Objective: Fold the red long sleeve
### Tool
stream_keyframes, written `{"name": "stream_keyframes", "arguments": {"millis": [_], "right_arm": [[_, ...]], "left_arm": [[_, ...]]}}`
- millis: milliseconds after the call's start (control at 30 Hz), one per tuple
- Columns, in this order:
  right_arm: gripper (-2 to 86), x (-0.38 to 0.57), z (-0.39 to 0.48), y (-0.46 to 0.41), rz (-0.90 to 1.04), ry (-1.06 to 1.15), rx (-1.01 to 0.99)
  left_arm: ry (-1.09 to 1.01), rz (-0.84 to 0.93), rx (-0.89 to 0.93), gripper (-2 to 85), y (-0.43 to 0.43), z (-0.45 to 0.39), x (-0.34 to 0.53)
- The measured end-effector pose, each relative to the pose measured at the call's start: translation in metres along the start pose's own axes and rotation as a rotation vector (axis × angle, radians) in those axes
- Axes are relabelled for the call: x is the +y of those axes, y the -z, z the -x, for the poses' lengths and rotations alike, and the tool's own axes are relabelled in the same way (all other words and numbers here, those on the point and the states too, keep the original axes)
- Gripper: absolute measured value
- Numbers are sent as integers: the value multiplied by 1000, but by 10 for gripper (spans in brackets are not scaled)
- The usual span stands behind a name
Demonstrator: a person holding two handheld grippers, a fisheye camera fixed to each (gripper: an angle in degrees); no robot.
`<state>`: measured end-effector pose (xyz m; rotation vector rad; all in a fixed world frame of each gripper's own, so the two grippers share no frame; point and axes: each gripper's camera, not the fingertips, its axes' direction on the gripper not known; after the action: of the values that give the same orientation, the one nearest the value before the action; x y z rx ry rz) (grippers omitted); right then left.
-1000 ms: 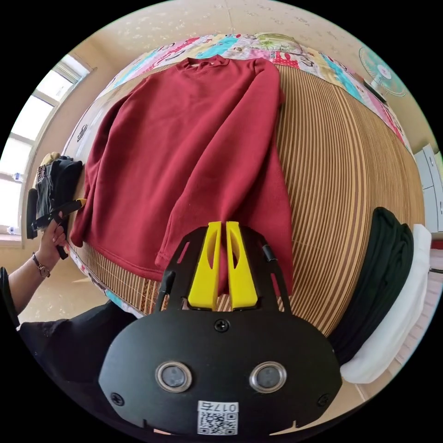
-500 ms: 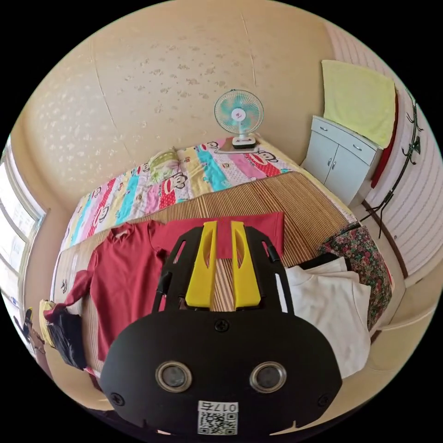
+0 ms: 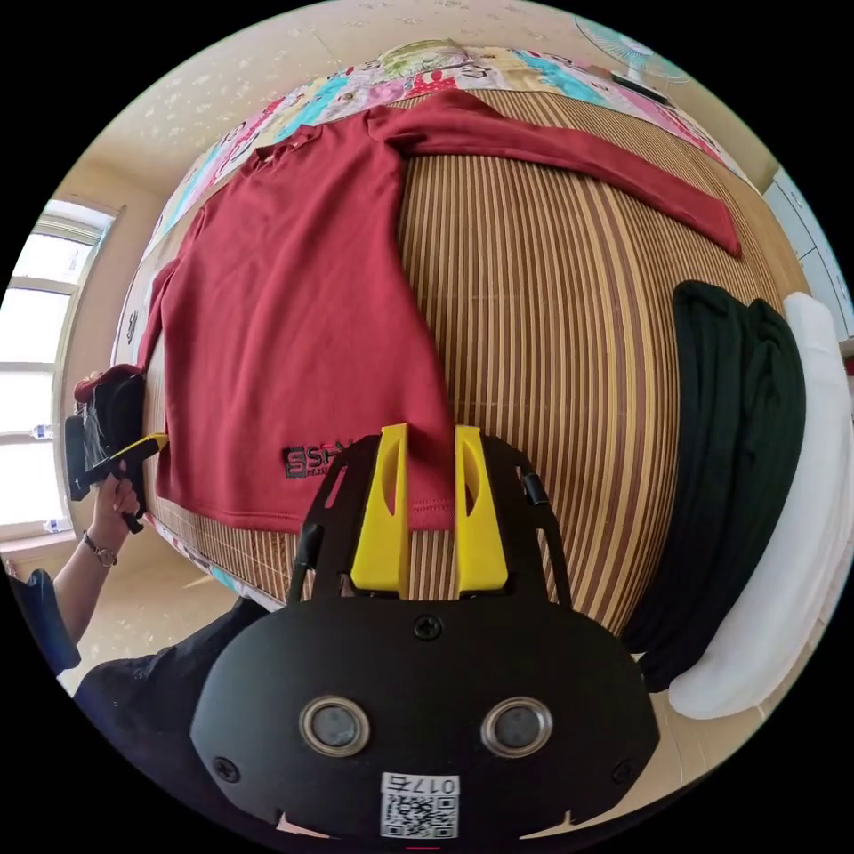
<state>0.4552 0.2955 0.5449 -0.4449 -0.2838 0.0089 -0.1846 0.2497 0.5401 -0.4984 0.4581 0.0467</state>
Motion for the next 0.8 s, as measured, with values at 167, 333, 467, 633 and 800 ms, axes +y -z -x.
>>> {"name": "stream_keyframes", "arguments": {"millis": [167, 333, 467, 633, 800], "right_arm": [[39, 78, 14, 10, 41, 10, 113], [47, 134, 7, 5, 74, -88, 6], [71, 107, -38, 54, -183, -199, -175], [59, 6, -104, 106, -402, -216, -358], [69, -95, -180, 141, -465, -359, -204]], "left_arm": [[157, -62, 73, 1, 22, 20, 69], [256, -168, 30, 12, 32, 30, 129], [257, -301, -23, 32, 57, 27, 142], [252, -453, 332, 37, 75, 25, 130], [137, -515, 486, -7, 85, -7, 108]]}}
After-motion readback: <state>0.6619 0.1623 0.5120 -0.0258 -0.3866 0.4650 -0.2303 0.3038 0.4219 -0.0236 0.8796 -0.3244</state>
